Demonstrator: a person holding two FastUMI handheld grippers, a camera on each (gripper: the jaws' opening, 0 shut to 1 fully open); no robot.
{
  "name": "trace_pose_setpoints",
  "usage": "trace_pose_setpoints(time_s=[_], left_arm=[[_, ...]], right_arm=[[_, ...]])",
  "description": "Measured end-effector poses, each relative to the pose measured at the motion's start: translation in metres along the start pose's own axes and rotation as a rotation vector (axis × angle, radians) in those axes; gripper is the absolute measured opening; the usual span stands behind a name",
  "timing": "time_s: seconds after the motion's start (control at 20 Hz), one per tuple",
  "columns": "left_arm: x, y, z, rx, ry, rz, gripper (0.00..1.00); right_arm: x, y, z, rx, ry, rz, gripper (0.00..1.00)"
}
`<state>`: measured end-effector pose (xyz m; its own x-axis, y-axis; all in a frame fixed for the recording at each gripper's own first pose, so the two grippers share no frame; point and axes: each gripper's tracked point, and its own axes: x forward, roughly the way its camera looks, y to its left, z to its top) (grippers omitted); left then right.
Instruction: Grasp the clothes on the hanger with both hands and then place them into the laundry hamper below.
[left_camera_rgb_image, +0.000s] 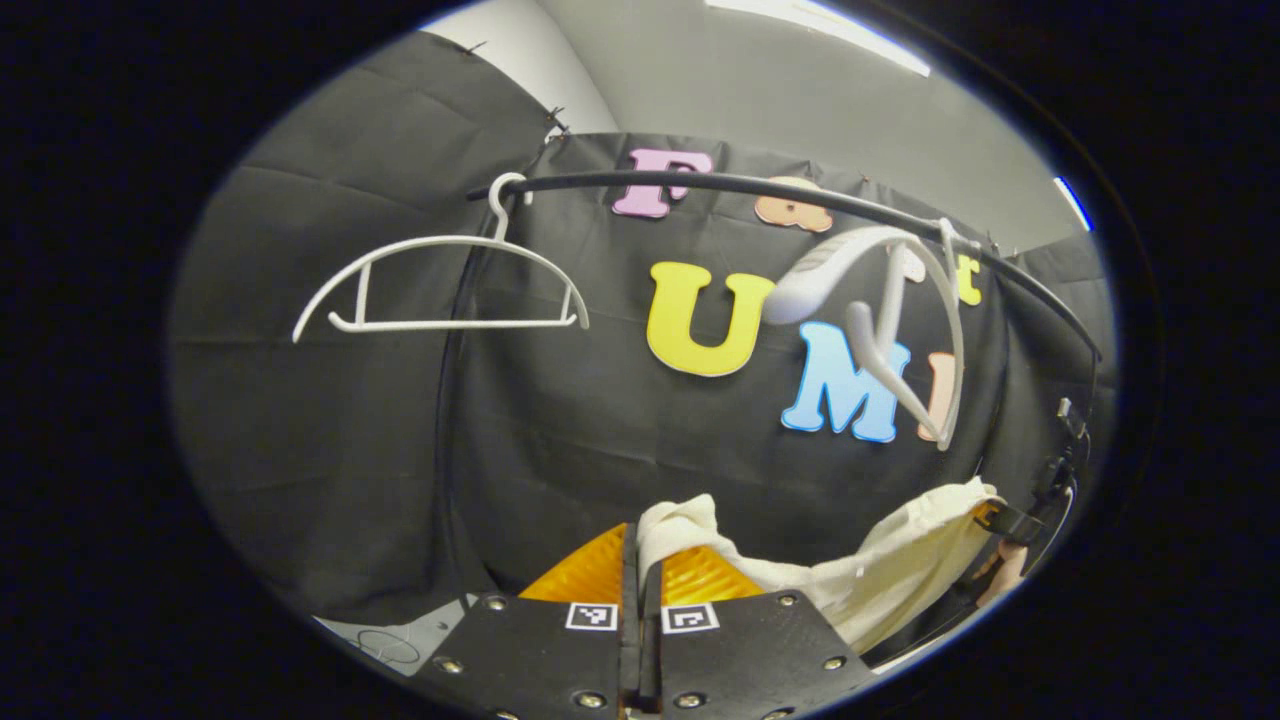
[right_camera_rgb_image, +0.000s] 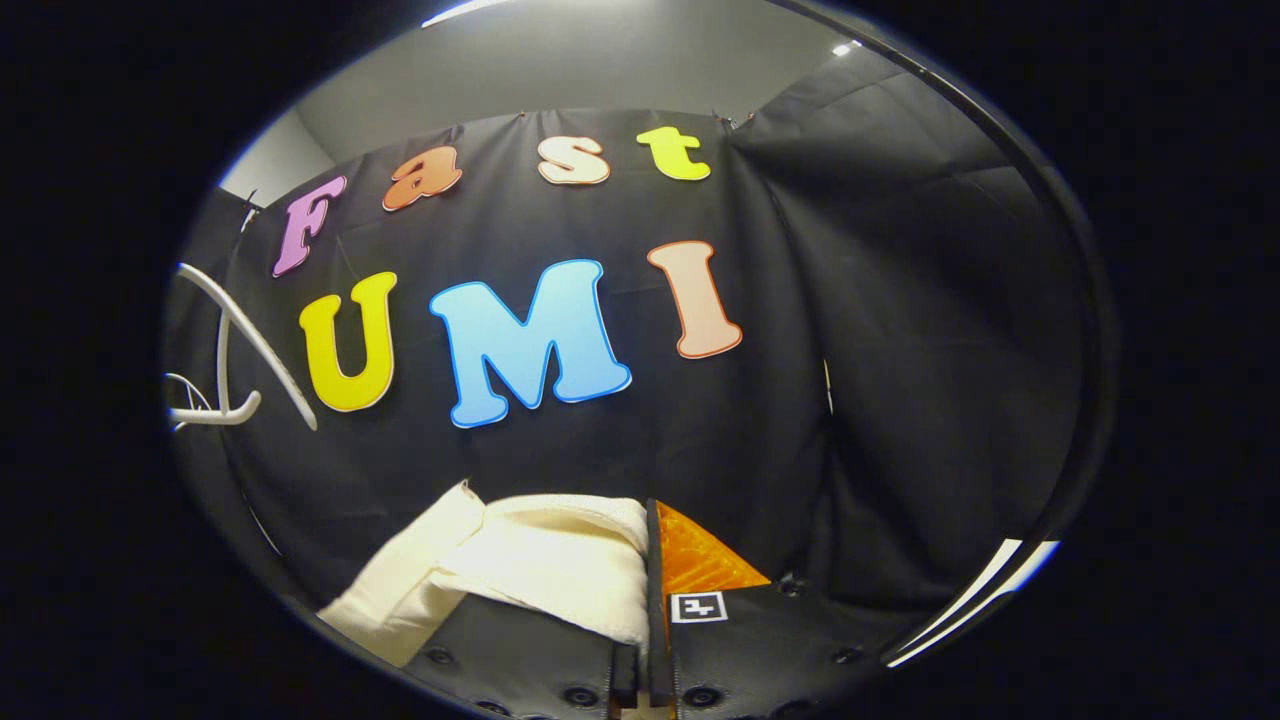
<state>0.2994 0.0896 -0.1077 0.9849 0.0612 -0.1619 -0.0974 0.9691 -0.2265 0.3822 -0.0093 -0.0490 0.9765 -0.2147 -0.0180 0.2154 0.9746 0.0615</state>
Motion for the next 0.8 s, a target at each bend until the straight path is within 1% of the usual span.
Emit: trace_pose_setpoints(time_s=[0.2,0.25,0.4,0.6,0.8], left_arm=[[-0.029,0.024,-0.004,-0.001,-0.001,-0.012,0.01],[-0.023,0.020,-0.004,-0.006,-0.002,-0.018,0.00],[-0.034,0.034,-0.004,-0.010,-0.008,-0.034,0.01],[-0.092,0.073,0.002,0.019,-0.023,-0.065,0.00],[-0.131,0.087,-0.001,0.095,-0.028,-0.129,0.01]], right_arm=[[-0.059,0.003,-0.006,-0.086,0.003,0.029,0.09],[-0.074,0.006,-0.008,-0.098,0.010,0.037,0.08],[-0.122,0.016,-0.012,-0.132,0.026,0.065,0.09],[-0.183,0.031,-0.018,-0.145,0.064,0.102,0.09],[-0.238,0.056,-0.033,-0.146,0.124,0.165,0.08]])
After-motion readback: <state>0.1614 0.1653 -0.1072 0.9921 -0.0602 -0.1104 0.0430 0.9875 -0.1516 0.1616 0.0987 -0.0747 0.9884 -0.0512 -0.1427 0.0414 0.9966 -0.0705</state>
